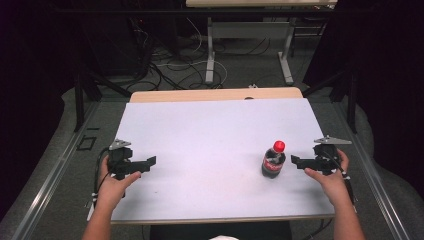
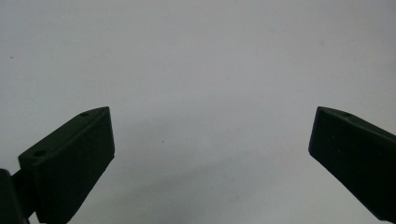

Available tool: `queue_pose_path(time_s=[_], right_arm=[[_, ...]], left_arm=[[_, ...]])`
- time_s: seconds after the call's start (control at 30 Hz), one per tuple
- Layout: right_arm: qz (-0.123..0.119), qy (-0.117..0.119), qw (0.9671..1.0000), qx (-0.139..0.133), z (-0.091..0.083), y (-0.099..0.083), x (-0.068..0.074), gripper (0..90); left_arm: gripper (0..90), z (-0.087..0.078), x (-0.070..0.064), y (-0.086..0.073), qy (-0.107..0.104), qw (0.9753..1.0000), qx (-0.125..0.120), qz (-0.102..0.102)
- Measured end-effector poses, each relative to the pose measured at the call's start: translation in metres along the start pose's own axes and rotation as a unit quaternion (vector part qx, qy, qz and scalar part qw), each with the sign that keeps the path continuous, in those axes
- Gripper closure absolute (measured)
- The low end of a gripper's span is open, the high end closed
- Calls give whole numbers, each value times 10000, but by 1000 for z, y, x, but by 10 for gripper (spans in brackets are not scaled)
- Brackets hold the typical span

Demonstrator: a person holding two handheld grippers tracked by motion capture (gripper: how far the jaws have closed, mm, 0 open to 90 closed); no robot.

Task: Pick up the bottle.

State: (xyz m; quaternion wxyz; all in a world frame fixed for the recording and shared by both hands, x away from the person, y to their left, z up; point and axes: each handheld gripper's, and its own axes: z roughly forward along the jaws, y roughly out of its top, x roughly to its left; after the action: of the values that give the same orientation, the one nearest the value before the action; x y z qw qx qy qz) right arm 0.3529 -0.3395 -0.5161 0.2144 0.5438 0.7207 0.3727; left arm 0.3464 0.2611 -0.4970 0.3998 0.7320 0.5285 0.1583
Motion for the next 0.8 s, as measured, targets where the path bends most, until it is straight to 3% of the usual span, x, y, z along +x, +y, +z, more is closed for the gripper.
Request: queue_pose_path(time_s=[0.17,0.33,0.37,0.53,0.67,0.8], right_arm=[[-422,122,9990,-123,-26,9,15,9],[-582,292,9977,-193,-39,14,24,34],[-661,418,9968,-185,-43,16,30,39],[-898,655,9936,-193,-47,20,42,44],[-1034,897,9902,-290,-47,23,58,48],[-1159,925,9887,-228,-38,21,70,69]], left_arm=[[6,-14,-8,7,-55,9999,-84,92],[8,-21,-17,11,-189,9996,-196,77],[10,-22,-19,11,-214,9995,-202,108],[10,-23,-29,15,-309,9985,-105,440],[25,-21,-35,15,-338,9980,-52,539],[32,-20,-37,15,-347,9974,-4,625]])
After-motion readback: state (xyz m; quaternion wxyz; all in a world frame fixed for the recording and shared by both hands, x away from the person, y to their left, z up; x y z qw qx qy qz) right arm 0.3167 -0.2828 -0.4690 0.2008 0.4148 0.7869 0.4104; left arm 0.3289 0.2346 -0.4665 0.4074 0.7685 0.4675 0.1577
